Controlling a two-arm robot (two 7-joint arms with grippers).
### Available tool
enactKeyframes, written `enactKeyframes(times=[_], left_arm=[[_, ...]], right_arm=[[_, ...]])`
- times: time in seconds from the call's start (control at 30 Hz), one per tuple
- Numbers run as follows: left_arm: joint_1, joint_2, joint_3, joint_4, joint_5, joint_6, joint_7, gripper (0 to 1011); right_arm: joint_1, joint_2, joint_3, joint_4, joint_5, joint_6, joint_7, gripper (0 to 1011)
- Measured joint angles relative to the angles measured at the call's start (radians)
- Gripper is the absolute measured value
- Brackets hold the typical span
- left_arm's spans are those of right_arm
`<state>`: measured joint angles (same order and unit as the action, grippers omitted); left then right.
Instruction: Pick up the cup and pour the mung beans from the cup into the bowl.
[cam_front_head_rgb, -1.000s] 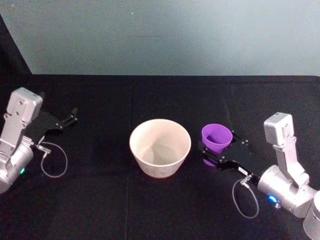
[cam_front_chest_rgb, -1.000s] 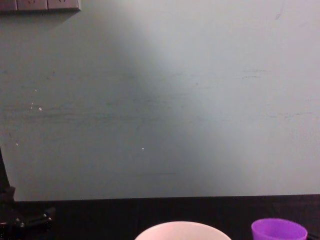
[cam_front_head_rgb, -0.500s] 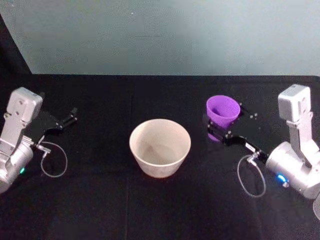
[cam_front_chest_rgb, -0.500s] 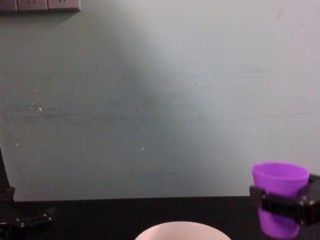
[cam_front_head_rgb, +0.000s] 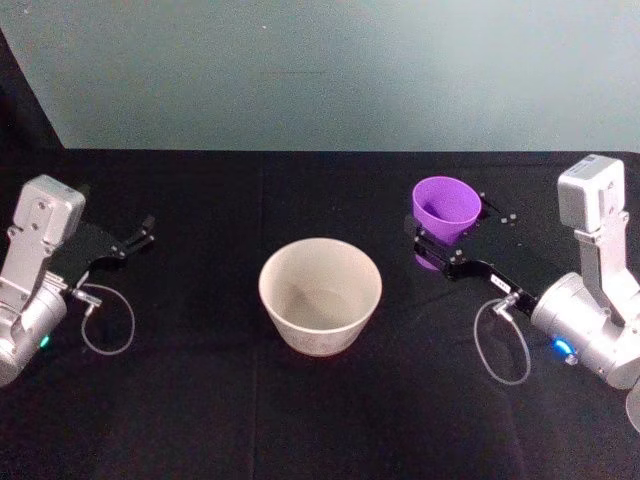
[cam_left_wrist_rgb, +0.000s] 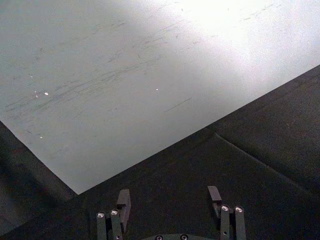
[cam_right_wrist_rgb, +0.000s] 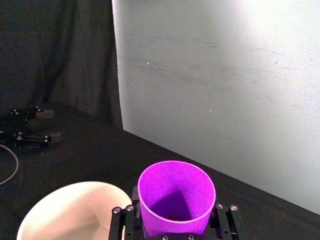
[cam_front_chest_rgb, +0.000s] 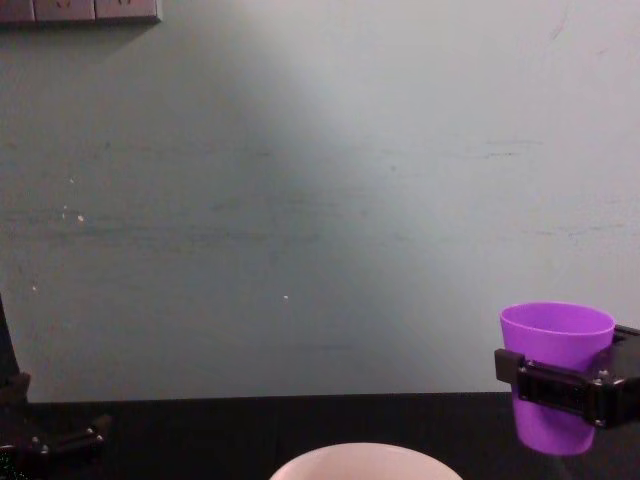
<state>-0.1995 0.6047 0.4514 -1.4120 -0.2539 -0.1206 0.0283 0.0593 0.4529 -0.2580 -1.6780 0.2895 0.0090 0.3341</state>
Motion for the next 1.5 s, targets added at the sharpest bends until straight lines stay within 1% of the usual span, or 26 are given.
enactKeyframes(times=[1.5], left_arm=[[0.000,0.000,0.000,0.000,0.000,0.000,0.000,1000]], right_arm=[[-0.001,0.003,-0.001,0.000,0.005,-0.001,0.001,736]])
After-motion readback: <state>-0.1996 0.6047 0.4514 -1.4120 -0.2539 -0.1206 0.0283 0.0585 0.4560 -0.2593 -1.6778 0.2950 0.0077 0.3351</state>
